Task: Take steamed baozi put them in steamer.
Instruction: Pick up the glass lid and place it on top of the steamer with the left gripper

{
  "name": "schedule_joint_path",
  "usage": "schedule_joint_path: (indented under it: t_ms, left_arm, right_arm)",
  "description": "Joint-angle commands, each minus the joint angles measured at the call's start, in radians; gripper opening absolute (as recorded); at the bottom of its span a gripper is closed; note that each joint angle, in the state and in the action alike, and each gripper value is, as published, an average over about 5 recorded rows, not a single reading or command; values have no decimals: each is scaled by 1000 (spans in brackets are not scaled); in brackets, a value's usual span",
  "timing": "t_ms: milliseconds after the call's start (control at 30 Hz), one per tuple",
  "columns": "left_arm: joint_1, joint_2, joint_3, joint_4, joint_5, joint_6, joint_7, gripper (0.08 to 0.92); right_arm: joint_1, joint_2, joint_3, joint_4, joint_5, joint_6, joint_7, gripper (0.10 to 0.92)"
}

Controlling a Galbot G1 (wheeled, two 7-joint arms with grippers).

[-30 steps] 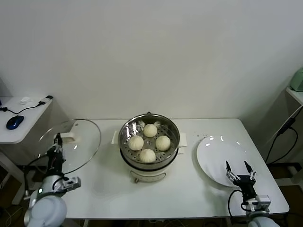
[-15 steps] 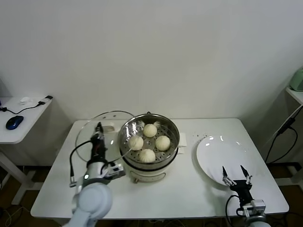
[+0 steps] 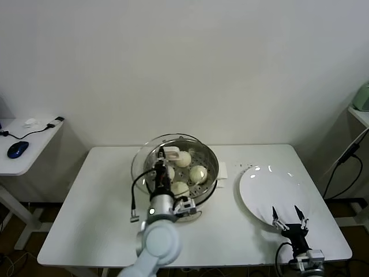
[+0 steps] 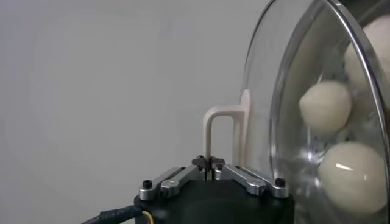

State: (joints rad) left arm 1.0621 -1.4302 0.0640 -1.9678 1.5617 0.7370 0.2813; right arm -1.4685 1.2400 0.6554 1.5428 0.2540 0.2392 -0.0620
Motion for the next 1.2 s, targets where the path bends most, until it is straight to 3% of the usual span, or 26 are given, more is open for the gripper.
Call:
schedule_joint_path:
  t_ms: [33,267,600,1200]
  left_arm:
    - [-45,-36,63,13,46,48,35,132]
    - [-38,-115,86,88,82,48,18,132]
    - [-63,-168,50,203,97,48,-11,132]
    - [-48,-144,-21,241,82,48,-51,143]
  right_arm:
    - [4,6,-4,-15,-4,25,3,823]
    - [12,13,-7,-29,-11,36,6,823]
    - [23,20,-6,-37,-28,51,17,823]
    - [41,41,-12,-47,-79,103,29,823]
